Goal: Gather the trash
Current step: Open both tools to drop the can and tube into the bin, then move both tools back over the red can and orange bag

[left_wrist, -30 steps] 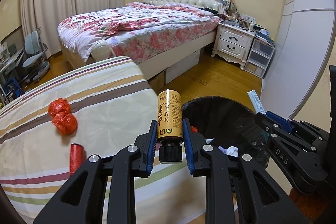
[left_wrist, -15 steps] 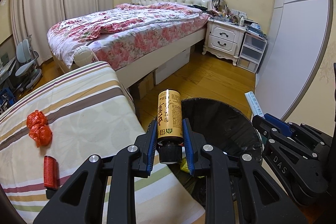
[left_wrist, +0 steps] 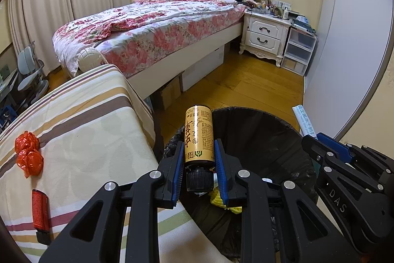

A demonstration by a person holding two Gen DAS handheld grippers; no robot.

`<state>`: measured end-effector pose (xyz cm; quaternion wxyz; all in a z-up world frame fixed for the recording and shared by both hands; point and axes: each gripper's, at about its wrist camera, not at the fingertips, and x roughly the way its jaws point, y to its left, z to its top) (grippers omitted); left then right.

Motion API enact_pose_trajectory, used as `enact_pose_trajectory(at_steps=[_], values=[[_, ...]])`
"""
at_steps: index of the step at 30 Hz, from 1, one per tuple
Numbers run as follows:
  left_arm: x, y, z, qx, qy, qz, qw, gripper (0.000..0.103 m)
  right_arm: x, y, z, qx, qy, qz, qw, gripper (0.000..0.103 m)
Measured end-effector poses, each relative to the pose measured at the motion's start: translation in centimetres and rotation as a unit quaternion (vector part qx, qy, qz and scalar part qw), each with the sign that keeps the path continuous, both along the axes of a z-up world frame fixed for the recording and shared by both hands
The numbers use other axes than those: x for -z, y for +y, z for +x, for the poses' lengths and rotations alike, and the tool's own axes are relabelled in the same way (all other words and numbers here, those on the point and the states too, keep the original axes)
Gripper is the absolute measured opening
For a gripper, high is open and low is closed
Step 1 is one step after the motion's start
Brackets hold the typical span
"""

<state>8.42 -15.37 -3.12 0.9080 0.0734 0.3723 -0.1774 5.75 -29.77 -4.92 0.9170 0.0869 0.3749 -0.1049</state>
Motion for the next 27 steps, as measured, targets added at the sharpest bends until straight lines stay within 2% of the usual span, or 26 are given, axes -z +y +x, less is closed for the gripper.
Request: enact_pose_trajectory(at_steps=[8,10,12,13,15,17,27], values=[[0.6,-0.5,0.5,0.001,0.006,0.006,1.0,0.026,0.7,-0.3,1.0,0.002,0.008,0.004,1.0,0.02],[0.7,-0.5,0.6,0.0,0.007,0.005,1.0,0.035,1.0,-0.3,1.1,0.004,0.01,0.005,1.0,0.021],[0.6,-0.5,0.4,-0.003,0.003,0.004,1.0,0.05,1.1,-0.4,1.3,0.006,0.012,0.006,1.0,0.032],[0.6,-0.5,0.4,-0.005,0.0,0.004,1.0,0.053,1.2,-0.4,1.3,0.008,0.012,0.005,1.0,0.036],[0.5,-0.5,0.3,-0.005,-0.005,0.004,1.0,0.065,1.3,-0.4,1.3,0.01,0.013,0.003,1.0,0.037],[0.4,-0.4,0.2,-0.007,-0.009,0.002,0.9999,0.071,1.4,-0.5,1.3,0.014,0.013,0.001,1.0,0.042],[0.3,-0.2,0.0,-0.016,-0.012,0.005,0.9998,0.078,0.8,-1.4,0.8,0.038,0.002,-0.011,0.999,0.066]])
